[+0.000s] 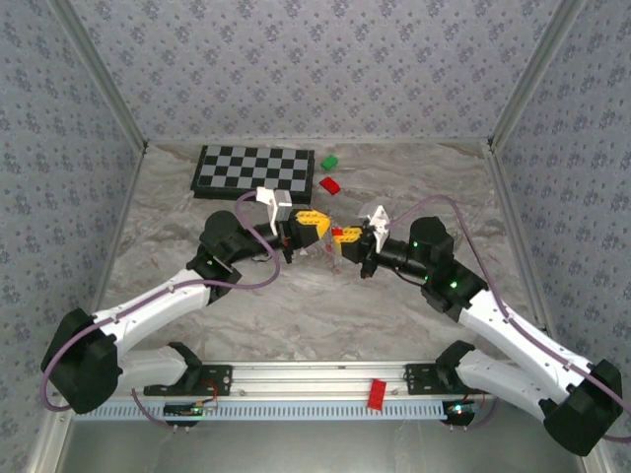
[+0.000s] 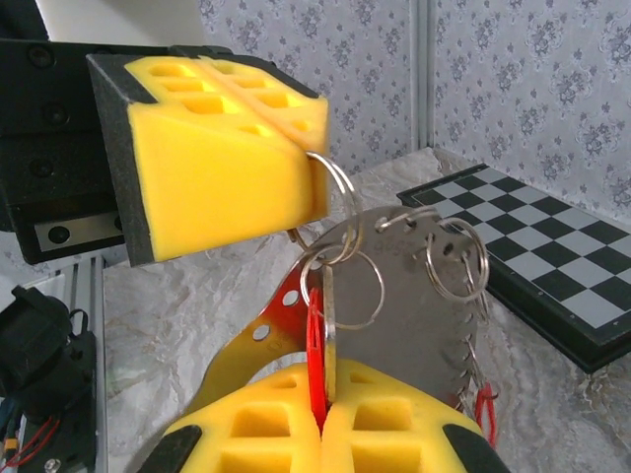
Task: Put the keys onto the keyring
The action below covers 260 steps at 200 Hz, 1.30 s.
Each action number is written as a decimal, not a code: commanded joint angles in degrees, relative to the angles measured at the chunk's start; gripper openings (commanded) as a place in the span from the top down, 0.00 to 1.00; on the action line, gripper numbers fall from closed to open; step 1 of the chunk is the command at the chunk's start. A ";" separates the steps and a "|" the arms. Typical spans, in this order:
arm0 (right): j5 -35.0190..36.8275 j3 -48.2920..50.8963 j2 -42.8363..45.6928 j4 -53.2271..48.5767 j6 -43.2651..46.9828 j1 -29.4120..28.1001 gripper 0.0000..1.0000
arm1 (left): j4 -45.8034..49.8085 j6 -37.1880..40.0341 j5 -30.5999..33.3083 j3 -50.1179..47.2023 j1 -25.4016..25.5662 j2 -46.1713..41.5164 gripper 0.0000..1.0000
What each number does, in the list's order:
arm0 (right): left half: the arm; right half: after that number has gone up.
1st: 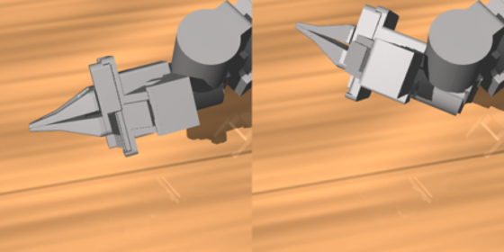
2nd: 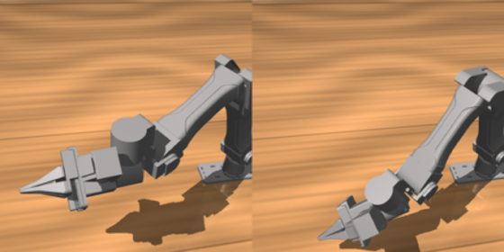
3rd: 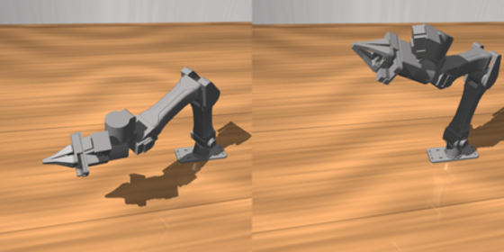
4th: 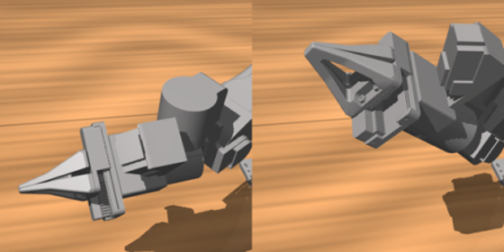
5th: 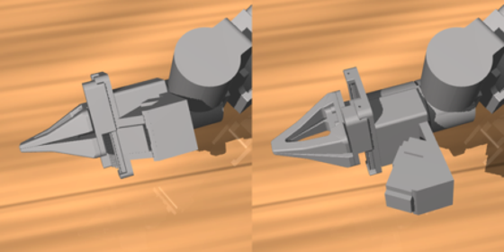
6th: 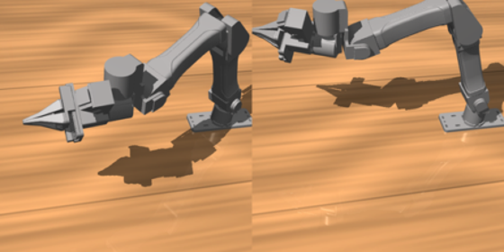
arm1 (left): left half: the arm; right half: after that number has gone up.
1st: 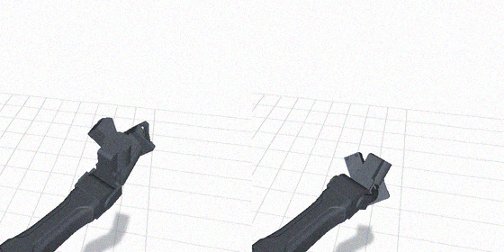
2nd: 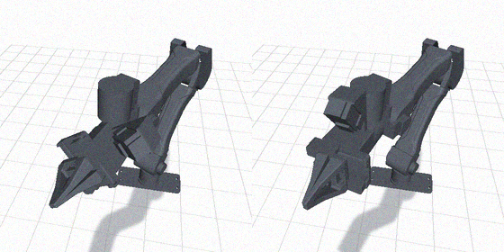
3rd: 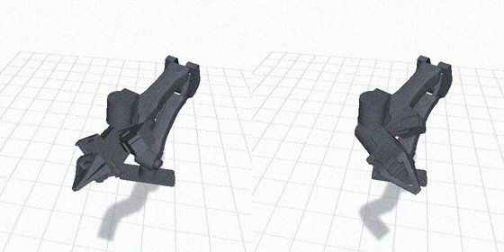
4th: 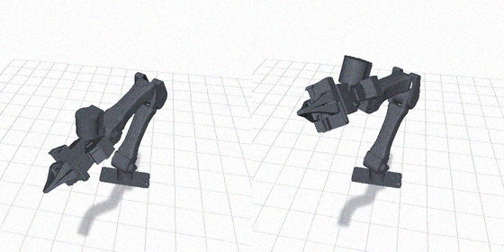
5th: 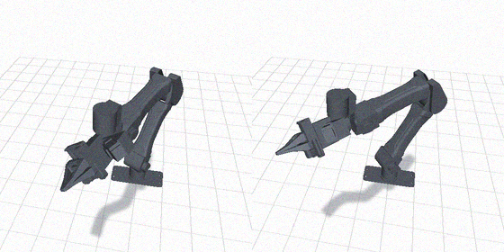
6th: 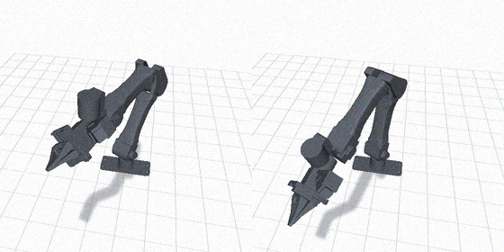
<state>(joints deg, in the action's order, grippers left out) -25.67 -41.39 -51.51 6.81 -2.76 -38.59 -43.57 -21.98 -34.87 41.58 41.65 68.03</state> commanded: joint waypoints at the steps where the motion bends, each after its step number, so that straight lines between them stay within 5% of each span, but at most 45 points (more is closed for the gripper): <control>1: 0.87 -2.57 0.23 -0.94 2.41 -0.60 1.00 | -1.89 0.25 -1.40 2.10 0.16 0.85 1.00; 260: 0.46 -7.97 0.77 -7.25 4.43 3.26 1.00 | 4.35 2.46 -3.92 2.71 -1.18 2.22 1.00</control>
<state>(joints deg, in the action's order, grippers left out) -24.21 -45.45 -50.41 -0.05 0.12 -35.75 -40.01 -20.97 -38.13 42.00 40.88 69.69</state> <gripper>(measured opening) 0.039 0.045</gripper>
